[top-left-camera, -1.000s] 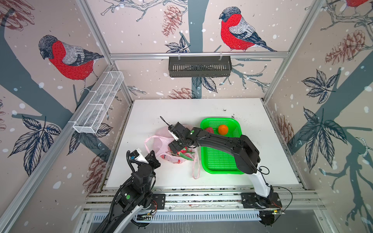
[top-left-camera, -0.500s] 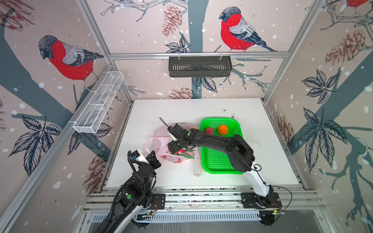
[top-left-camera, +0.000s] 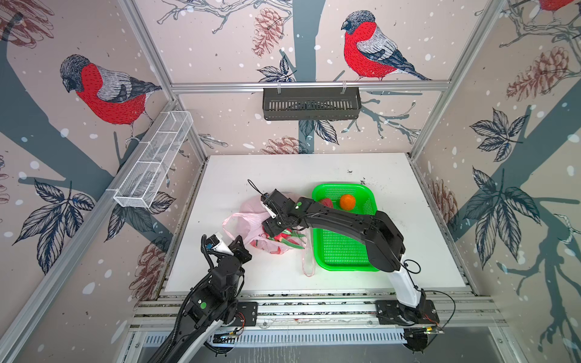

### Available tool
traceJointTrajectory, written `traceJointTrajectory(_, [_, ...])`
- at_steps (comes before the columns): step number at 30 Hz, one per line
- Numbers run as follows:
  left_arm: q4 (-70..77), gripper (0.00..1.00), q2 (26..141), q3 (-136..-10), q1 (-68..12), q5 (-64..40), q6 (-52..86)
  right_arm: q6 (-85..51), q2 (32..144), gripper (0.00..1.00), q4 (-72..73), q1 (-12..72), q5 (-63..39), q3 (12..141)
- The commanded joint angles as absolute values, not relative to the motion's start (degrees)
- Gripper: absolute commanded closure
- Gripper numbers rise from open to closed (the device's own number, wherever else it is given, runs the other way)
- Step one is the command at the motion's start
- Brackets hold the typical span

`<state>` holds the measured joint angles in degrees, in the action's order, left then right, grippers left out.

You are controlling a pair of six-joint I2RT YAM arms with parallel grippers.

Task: Untie the knot of the plastic bag and take out the fruit
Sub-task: Pick up the fruit from the plastic bag.

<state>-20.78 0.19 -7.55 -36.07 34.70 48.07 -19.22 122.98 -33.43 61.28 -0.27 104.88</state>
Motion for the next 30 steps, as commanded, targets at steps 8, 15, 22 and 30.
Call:
traceJointTrajectory(8, [-18.9,1.00,0.1,-7.2,-35.9,36.5,49.1,-18.7,118.4,0.88,-35.6,62.1,0.0,106.5])
traceJointTrajectory(15, [-18.4,1.00,0.1,-7.3,-35.9,37.8,49.1,-19.1,114.6,0.88,-37.0,62.1,1.1,104.4])
traceJointTrajectory(22, [-18.0,1.00,0.1,-6.9,-36.0,38.0,49.2,-20.3,108.9,0.88,-38.0,61.9,1.4,100.3])
traceJointTrajectory(30, [-18.3,1.00,0.0,-7.6,-35.9,38.0,49.0,-22.7,101.4,0.89,-38.2,60.2,3.0,93.5])
